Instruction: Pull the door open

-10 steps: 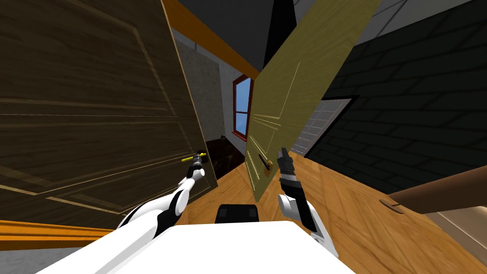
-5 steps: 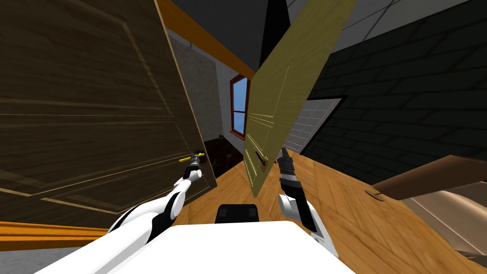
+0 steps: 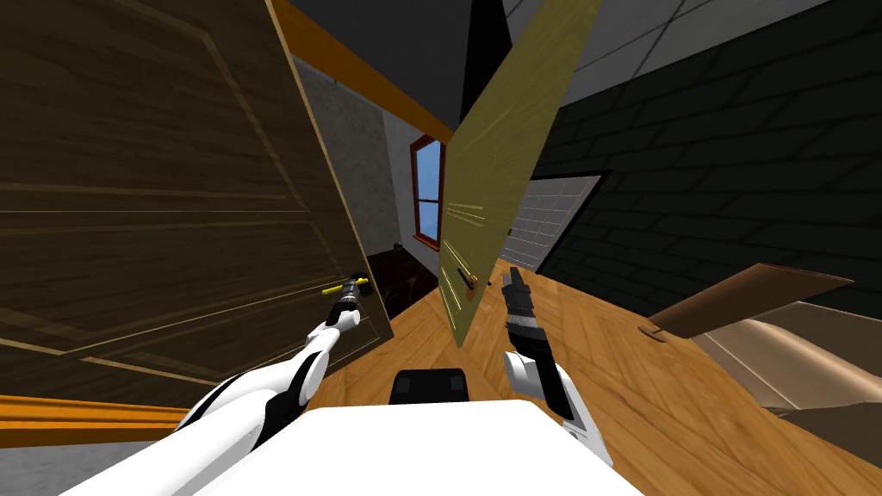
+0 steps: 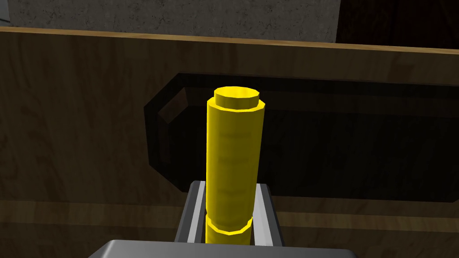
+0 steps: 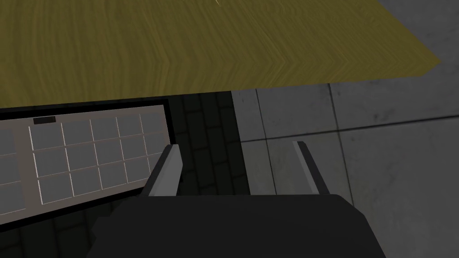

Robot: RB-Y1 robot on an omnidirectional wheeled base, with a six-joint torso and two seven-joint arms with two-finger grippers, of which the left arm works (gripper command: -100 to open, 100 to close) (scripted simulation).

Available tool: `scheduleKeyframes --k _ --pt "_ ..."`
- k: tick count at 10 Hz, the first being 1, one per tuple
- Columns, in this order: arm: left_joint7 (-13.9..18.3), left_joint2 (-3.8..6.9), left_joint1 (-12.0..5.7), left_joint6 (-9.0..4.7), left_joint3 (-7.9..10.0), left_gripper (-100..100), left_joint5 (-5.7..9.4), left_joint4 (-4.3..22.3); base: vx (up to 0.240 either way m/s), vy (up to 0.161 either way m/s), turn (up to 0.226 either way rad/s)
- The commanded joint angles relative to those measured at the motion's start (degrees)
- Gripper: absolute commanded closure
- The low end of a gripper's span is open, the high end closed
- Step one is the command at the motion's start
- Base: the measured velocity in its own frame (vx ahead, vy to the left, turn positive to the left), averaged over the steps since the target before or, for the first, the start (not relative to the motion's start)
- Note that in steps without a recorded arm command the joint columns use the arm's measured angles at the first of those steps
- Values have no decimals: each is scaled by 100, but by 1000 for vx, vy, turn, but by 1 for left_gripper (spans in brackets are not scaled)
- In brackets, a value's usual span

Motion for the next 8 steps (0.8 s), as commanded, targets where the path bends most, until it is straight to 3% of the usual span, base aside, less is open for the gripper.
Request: scheduleKeyframes --k 1,8 --pt "0 0 0 0 0 100 0 0 -42 -2 -24" --pt "465 75 84 19 -449 100 -179 -108 -207 21 -106"
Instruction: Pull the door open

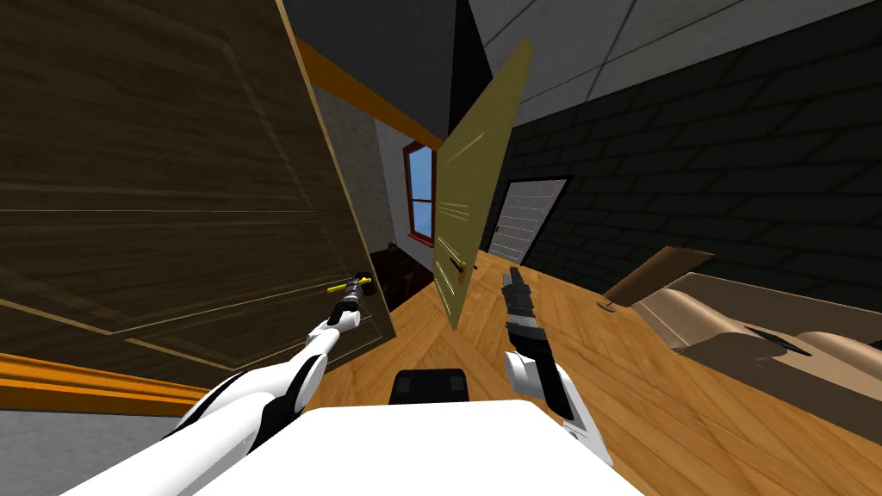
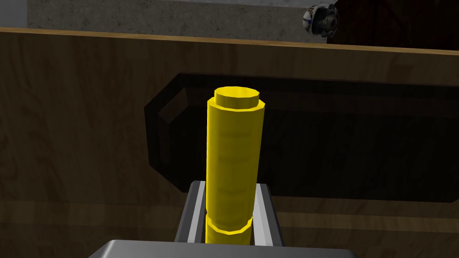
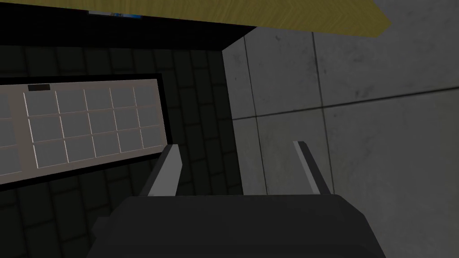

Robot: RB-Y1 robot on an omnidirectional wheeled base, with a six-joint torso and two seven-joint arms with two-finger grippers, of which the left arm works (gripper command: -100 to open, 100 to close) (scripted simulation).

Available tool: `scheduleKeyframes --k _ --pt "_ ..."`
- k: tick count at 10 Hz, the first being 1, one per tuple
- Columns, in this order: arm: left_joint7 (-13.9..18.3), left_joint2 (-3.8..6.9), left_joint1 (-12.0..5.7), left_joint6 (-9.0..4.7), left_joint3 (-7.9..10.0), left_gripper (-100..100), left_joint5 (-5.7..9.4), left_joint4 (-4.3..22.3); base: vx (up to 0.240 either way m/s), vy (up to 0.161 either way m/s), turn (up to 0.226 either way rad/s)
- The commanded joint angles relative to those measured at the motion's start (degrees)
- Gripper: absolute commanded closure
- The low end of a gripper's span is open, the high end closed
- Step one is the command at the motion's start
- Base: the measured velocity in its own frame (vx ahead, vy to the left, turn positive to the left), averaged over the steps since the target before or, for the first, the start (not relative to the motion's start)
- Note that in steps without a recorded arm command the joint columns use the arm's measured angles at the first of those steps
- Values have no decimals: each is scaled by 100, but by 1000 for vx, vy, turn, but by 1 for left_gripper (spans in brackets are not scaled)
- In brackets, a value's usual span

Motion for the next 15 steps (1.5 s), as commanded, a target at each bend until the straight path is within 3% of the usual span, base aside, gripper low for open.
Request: scheduleKeyframes --k 1,4,5,11,14,15 --pt "104 25 22 -7 -93 100 -39 -29 -234 62 -110" --pt "173 17 2 -13 -178 100 -71 -16 -175 24 -74" --pt "342 38 42 -22 -347 100 -136 -59 -145 15 -24" --pt "987 203 187 -82 -968 100 -372 -276 -162 15 -10" --pt "1264 273 249 -108 -1234 100 -473 -370 -162 31 -6" --pt "1199 222 214 -101 -1198 100 -457 -358 -79 6 -37"
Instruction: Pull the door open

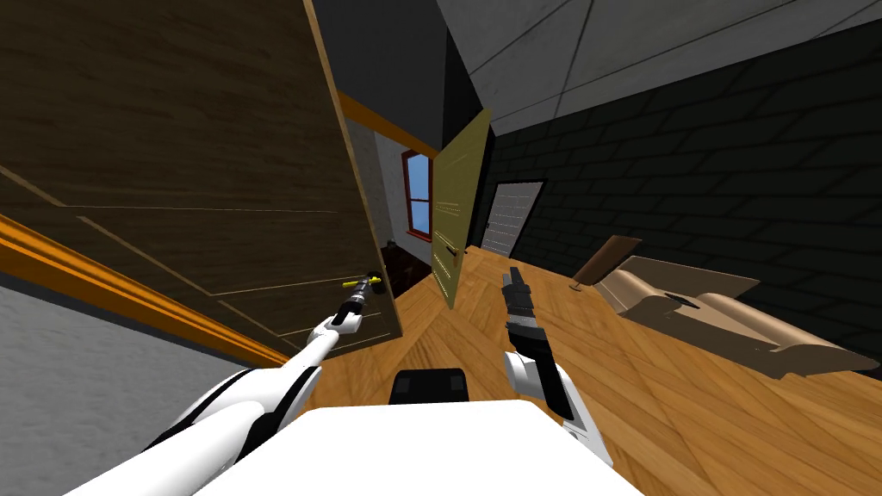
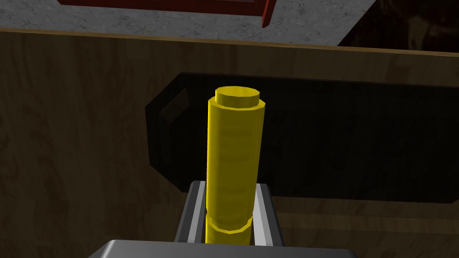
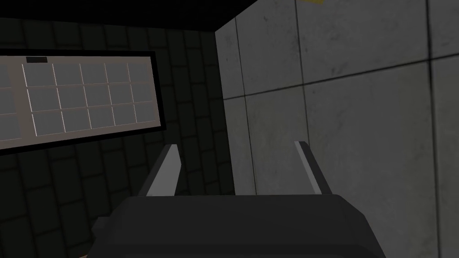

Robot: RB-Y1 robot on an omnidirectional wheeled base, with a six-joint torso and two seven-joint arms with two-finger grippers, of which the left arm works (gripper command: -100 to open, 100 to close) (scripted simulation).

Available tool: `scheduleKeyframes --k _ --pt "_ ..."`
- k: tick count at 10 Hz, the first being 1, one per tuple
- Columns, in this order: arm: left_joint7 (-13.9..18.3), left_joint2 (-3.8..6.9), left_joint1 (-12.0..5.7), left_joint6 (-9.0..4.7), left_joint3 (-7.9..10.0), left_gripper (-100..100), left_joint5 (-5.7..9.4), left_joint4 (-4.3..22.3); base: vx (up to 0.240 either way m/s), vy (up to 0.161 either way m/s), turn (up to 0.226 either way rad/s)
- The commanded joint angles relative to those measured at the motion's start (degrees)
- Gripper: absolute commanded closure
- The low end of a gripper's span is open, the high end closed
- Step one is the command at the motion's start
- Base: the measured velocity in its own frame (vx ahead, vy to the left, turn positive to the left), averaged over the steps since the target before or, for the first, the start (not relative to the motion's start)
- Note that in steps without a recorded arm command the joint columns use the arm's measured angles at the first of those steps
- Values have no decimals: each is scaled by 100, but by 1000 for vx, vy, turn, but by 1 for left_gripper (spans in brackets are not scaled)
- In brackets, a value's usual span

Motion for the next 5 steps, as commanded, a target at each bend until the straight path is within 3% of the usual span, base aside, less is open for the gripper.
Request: scheduleKeyframes --k 1,5 --pt "198 112 81 -105 -181 100 -61 -81 -34 -22 84" --pt "803 443 324 -416 -714 100 -243 -320 -37 -31 123"
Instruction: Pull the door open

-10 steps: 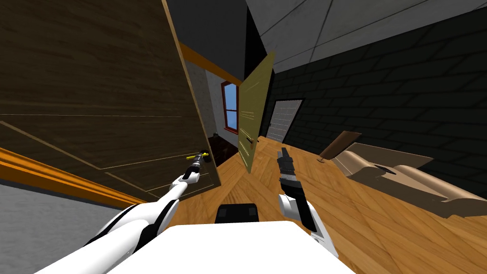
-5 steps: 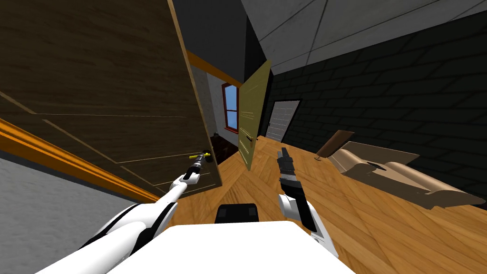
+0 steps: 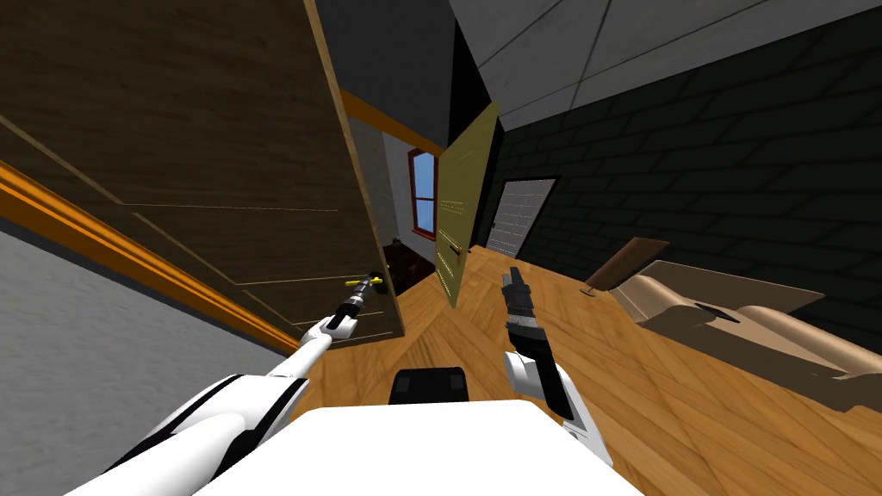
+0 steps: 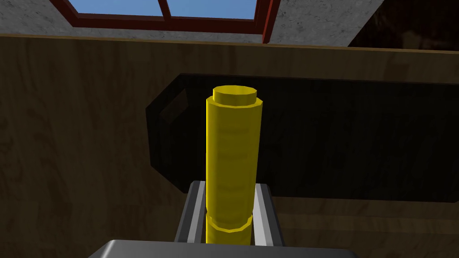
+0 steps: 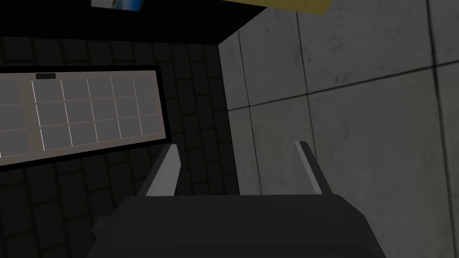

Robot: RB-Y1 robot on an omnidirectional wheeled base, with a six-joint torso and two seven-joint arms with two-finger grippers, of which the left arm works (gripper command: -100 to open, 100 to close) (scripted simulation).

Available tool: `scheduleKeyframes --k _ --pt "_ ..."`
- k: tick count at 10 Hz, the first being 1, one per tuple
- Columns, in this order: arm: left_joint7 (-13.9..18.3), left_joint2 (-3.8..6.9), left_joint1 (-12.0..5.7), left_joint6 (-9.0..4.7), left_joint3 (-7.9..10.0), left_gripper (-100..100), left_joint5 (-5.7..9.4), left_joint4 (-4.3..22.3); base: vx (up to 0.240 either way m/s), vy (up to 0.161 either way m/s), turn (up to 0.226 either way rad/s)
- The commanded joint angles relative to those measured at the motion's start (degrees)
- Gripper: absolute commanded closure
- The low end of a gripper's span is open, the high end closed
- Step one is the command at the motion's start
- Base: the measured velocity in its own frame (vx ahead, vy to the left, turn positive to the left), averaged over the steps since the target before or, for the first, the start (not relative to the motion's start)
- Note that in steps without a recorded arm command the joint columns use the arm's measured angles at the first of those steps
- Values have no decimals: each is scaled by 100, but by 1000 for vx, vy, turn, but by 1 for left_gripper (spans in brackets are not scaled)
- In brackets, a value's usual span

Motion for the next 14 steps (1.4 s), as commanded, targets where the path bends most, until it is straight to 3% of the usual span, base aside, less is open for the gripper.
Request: scheduleKeyframes --k 1,2,6,9,10,11,14 --pt "286 208 131 -169 -209 100 -75 -103 -47 -25 150" --pt "323 208 131 -169 -209 100 -75 -103 -36 -25 47" --pt "998 567 403 -505 -781 100 -277 -359 -46 -21 127" --pt "1321 749 543 -674 -1077 100 -380 -488 -43 -10 93" --pt "1254 654 502 -642 -1064 100 -376 -465 -16 -10 5" --pt "1363 751 604 -837 -1167 100 -422 -508 -3 -3 76" --pt "1550 974 795 -1240 -1338 100 -497 -600 4 4 97"
